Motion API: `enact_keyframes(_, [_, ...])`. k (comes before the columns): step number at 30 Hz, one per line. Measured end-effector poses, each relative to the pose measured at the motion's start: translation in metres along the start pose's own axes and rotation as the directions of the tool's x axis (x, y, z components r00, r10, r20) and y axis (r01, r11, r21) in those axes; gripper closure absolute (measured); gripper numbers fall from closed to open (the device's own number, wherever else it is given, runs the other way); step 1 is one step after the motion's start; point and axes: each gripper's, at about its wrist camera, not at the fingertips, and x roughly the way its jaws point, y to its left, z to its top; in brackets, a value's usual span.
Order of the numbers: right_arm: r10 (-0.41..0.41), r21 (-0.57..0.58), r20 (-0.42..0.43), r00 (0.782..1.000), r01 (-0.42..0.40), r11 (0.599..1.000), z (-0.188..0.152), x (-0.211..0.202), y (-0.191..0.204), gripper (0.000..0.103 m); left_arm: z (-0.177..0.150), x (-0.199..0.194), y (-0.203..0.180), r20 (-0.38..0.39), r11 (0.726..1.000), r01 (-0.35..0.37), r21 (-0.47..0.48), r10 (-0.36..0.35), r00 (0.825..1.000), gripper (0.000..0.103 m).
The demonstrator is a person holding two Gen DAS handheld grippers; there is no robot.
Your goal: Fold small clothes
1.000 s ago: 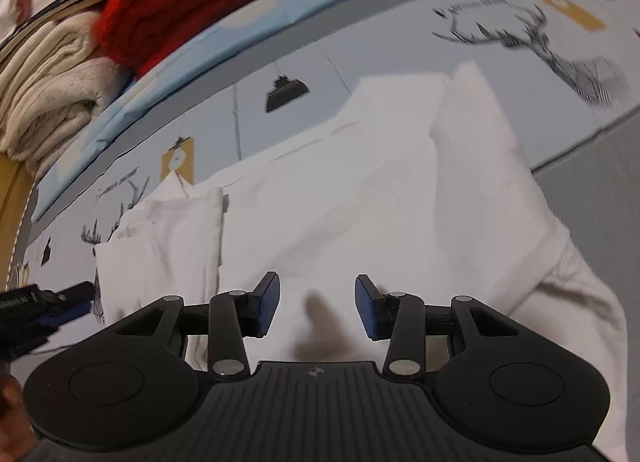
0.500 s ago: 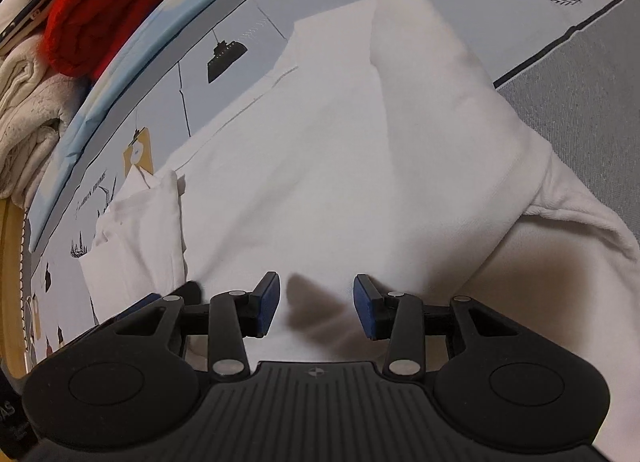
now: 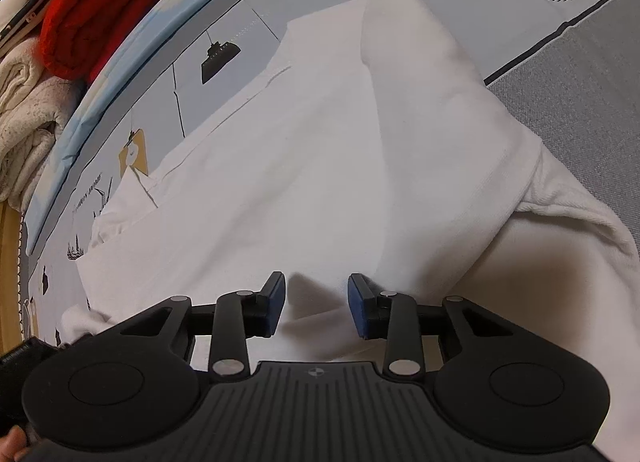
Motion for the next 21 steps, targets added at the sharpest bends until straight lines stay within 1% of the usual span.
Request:
enact_keyframes(3, [-0.008, 0.004, -0.001, 1.000, 0.008, 1.000, 0.000, 0.000, 0.001, 0.066, 0.006, 0.002, 0.003, 0.003, 1.000, -0.015, -0.023, 0.015, 1.000, 0.061])
enact_keyframes(7, [-0.013, 0.027, 0.000, 1.000, 0.013, 1.000, 0.000, -0.002, 0.001, 0.066, 0.008, 0.001, 0.002, 0.014, 0.995, -0.097, 0.004, 0.097, 0.995, 0.061])
enact_keyframes(10, [-0.024, 0.080, 0.004, 1.000, 0.024, 0.997, -0.004, -0.009, -0.002, 0.066, 0.008, 0.007, 0.006, -0.012, 0.995, -0.098, -0.011, 0.097, 0.995, 0.062])
enact_keyframes(11, [-0.030, 0.095, 0.002, 1.000, 0.029, 0.995, -0.008, -0.011, -0.003, 0.065, 0.008, 0.008, 0.005, -0.009, 0.995, -0.101, -0.007, 0.101, 0.995, 0.063])
enact_keyframes(13, [-0.032, 0.121, -0.012, 0.999, 0.034, 0.992, -0.013, -0.014, -0.005, 0.065, 0.009, 0.006, 0.004, 0.009, 0.994, -0.113, 0.007, 0.112, 0.994, 0.076])
enact_keyframes(14, [-0.032, 0.135, -0.019, 0.999, 0.034, 0.990, -0.016, -0.014, -0.007, 0.065, 0.009, 0.005, 0.002, 0.023, 0.993, -0.118, 0.016, 0.118, 0.993, 0.089])
enact_keyframes(15, [-0.032, 0.147, -0.025, 0.999, 0.036, 0.989, -0.017, -0.015, -0.009, 0.065, 0.009, 0.002, 0.000, 0.042, 0.992, -0.122, 0.028, 0.121, 0.992, 0.097])
enact_keyframes(16, [-0.030, 0.161, -0.029, 0.999, 0.034, 0.986, -0.017, -0.015, -0.012, 0.065, 0.009, -0.001, -0.003, 0.060, 0.992, -0.123, 0.040, 0.120, 0.991, 0.099])
enact_keyframes(19, [-0.017, 0.203, -0.032, 0.999, 0.023, 0.979, -0.014, -0.017, -0.020, 0.065, 0.004, -0.013, -0.019, 0.118, 0.989, -0.104, 0.101, 0.092, 0.989, 0.100])
enact_keyframes(21, [-0.020, 0.217, -0.029, 0.999, 0.026, 0.976, -0.013, -0.020, -0.022, 0.065, 0.000, -0.018, -0.033, 0.161, 0.983, -0.093, 0.157, 0.068, 0.985, 0.100])
